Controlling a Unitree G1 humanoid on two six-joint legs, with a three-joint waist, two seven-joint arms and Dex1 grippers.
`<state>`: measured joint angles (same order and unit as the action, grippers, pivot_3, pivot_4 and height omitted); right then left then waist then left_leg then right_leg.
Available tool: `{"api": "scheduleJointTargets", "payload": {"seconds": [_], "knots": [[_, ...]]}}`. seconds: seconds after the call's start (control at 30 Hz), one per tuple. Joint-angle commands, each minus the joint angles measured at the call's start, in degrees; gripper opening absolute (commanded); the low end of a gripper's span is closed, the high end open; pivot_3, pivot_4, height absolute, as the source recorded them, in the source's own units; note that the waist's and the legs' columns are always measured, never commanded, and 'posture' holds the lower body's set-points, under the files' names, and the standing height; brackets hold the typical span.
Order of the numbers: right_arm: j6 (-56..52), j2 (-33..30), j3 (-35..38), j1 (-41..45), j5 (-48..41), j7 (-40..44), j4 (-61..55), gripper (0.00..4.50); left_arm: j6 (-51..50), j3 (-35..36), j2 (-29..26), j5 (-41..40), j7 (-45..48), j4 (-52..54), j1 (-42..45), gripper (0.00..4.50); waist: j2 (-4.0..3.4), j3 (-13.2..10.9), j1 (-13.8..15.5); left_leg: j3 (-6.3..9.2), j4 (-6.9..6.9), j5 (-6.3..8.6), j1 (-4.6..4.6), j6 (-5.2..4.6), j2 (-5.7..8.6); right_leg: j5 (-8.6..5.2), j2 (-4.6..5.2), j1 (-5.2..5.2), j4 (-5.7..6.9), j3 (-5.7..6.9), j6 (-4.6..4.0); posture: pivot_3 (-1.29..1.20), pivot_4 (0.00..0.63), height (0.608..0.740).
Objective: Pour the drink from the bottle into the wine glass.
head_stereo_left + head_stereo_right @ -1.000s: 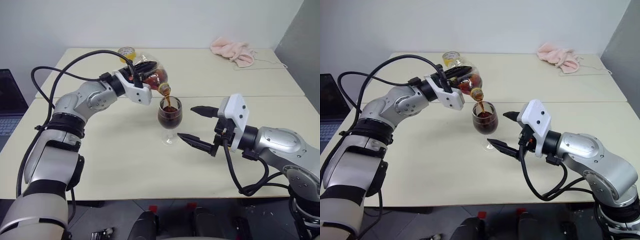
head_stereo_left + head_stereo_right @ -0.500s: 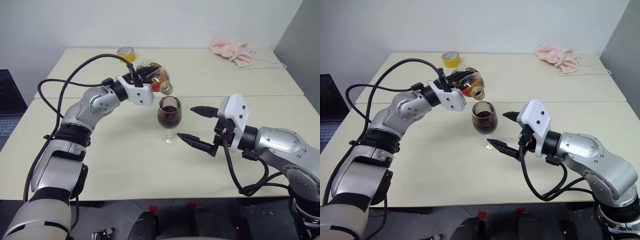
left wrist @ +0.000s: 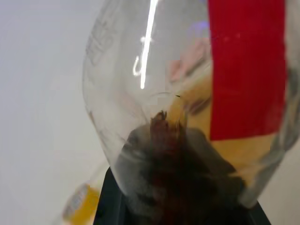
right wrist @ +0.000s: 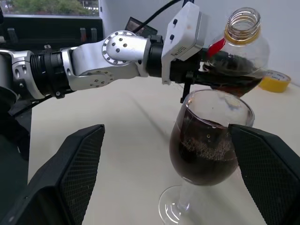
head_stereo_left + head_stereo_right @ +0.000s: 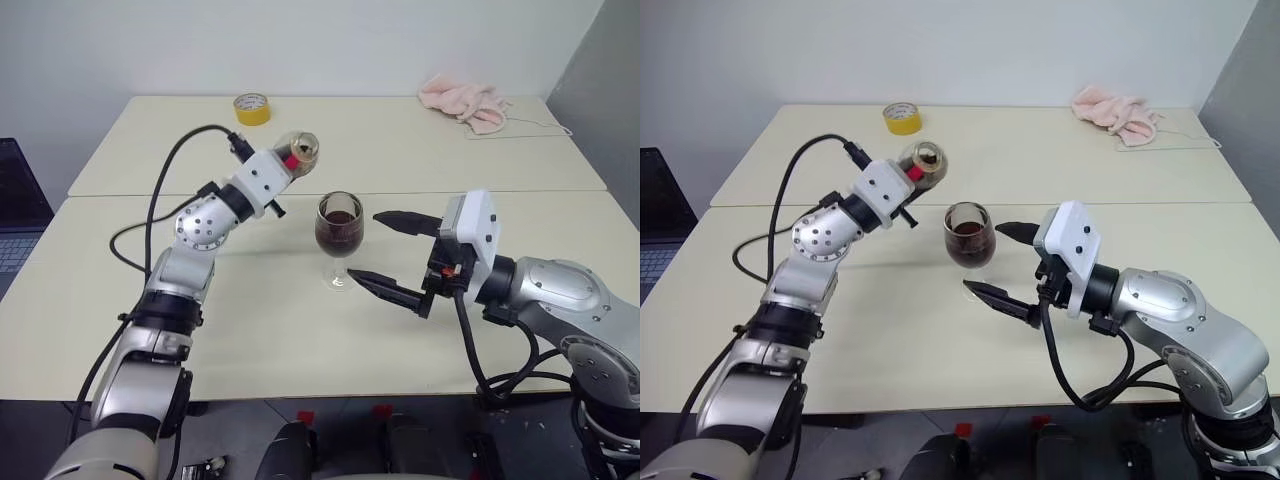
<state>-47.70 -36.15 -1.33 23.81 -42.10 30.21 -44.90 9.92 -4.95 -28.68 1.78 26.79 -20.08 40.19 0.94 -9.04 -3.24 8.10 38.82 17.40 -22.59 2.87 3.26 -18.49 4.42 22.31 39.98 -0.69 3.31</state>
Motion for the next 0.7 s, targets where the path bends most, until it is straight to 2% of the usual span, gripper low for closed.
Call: {"api": "scheduleJointTargets", "payload": {"seconds": [0.03,0.27,0.47,0.7], "knots": [[0.4,-0.9,1.6,0.4,-2.1,1.2,-1.6,4.50,-8.8,5.4,1.3,-4.8,-2.2,7.1,-2.2,0.74,0.00,0.0,0.0,0.01,0.00,0.00,0.00,0.00,0.00,0.00,0.00,0.00,-0.01,0.01,0.00,0.00,0.150,0.740],[-0.6,-2.2,1.6,1.0,-5.2,2.6,-1.3,4.50,-20.0,12.6,7.6,-11.3,-7.8,11.1,-9.4,0.74,0.02,0.0,0.2,0.04,0.03,0.00,0.00,0.00,0.00,0.00,0.02,-0.04,-0.02,0.03,0.00,0.00,0.150,0.740],[-0.5,-2.6,1.1,1.8,-5.3,2.8,-0.5,4.50,-20.6,14.4,11.3,-13.9,-8.4,11.0,-13.0,0.74,0.04,0.0,0.5,0.01,0.02,0.00,0.00,0.00,-0.01,0.00,0.06,-0.04,-0.03,0.04,0.00,0.00,0.150,0.740],[-0.9,-2.2,0.5,3.2,-3.7,1.2,1.0,4.50,-16.6,15.4,12.6,-12.8,-11.0,7.0,-13.8,0.74,0.06,0.0,0.7,-0.03,0.02,0.00,0.01,0.00,0.01,0.00,0.12,-0.05,-0.03,0.02,0.00,0.00,0.150,0.740]]}}
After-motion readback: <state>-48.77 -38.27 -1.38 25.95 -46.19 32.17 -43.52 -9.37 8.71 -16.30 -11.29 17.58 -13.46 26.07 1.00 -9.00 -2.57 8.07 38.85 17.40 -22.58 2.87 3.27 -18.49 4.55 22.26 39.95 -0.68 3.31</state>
